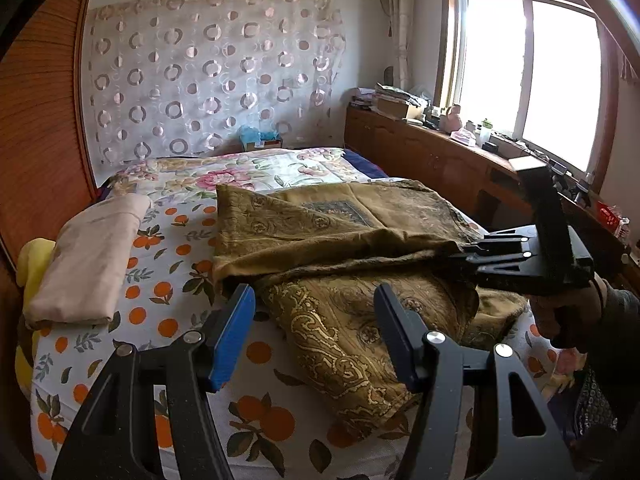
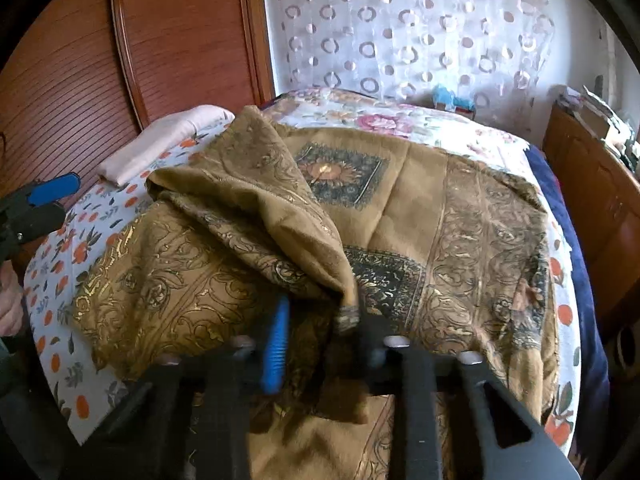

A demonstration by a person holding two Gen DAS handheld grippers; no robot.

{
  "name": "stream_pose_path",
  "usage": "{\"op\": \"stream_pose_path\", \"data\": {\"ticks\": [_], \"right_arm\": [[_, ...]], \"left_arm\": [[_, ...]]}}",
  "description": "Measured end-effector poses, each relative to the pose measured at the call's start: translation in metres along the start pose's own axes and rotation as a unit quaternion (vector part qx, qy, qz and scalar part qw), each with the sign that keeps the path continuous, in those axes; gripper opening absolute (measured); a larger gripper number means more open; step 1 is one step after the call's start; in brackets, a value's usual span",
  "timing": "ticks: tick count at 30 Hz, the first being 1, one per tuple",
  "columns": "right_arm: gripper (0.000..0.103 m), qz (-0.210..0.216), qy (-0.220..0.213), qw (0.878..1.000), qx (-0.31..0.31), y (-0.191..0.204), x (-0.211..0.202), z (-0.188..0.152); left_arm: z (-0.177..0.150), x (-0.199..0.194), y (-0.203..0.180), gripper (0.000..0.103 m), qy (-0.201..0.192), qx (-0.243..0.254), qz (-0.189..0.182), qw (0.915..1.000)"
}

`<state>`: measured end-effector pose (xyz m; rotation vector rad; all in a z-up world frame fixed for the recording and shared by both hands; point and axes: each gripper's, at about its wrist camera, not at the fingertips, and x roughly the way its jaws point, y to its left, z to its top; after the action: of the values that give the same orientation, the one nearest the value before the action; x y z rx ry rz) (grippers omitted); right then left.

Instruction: Fold small clothes

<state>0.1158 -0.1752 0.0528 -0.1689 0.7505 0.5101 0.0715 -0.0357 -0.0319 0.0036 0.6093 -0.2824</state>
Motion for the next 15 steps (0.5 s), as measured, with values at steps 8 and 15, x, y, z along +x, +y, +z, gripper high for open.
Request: {"op": "stream_pose_path", "data": {"ticks": [8, 15], "right_arm": [[0.006, 0.005, -0.083, 0.996, -0.017, 0.016, -0.055, 0.005], [0.005, -0.018, -0.131, 0.991, -0.024, 0.012, -0.105, 0.004]], "left_arm": [[0.001, -0.002, -0.003, 0.063, -0.004, 0.003, 0.003, 1.0000], [0.005, -0.007, -0.004, 0.063, -0.012, 0.007, 0.002, 0.9999]]}}
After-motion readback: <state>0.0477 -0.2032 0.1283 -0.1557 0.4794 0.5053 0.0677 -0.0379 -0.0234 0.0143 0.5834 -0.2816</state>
